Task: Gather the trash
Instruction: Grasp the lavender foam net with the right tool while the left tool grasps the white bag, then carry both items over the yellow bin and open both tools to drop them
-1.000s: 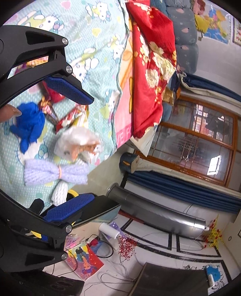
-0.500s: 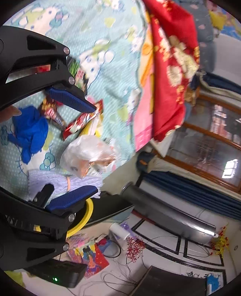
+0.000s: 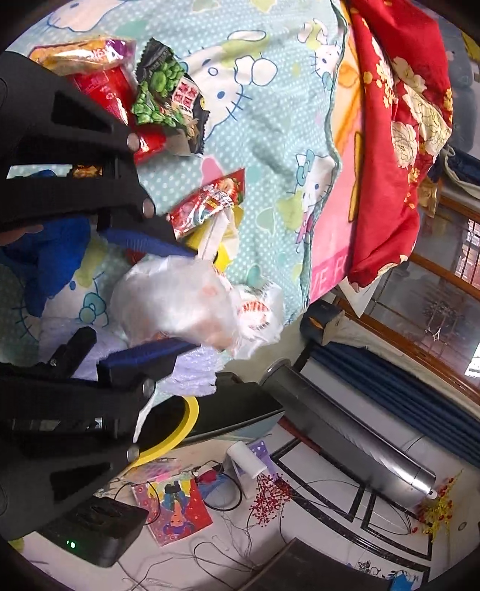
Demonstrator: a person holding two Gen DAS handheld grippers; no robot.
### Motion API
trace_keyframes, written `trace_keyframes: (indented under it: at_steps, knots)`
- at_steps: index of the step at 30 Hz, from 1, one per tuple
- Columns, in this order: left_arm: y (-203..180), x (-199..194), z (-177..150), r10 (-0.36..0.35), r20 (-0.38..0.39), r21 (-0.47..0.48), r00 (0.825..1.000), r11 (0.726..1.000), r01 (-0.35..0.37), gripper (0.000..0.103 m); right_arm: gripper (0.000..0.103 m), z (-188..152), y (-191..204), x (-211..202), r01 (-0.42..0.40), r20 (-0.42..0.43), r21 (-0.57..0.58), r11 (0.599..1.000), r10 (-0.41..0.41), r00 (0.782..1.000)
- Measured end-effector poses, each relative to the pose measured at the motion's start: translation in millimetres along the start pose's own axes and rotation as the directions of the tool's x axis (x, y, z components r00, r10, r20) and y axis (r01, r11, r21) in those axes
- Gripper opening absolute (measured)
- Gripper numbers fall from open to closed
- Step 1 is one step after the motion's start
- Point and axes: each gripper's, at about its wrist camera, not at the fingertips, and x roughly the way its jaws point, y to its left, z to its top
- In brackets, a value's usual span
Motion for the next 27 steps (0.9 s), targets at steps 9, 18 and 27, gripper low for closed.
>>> trace_keyframes:
  at_steps: [9,18,27]
  knots:
    - [7,-26,-1,-0.004,0.074,-0.022,0.997,1.0,0.006,0.025,0.028,-4,3,-10,-0.016,0.034,-0.032,0.999,0.017,0.999]
    - [5,-54,7,0.003,0.157,0.004,0.988,1.0,-0.004,0.025,0.027,-5,14,-29,-0.026,0.08,-0.075,0.997,0.032,0.996]
    - [-5,-80,13,-0.015,0.222,0.023,0.975,1.0,0.01,0.025,0.027,2,21,-53,-0.044,0.132,-0.109,0.993,0.058,0.99]
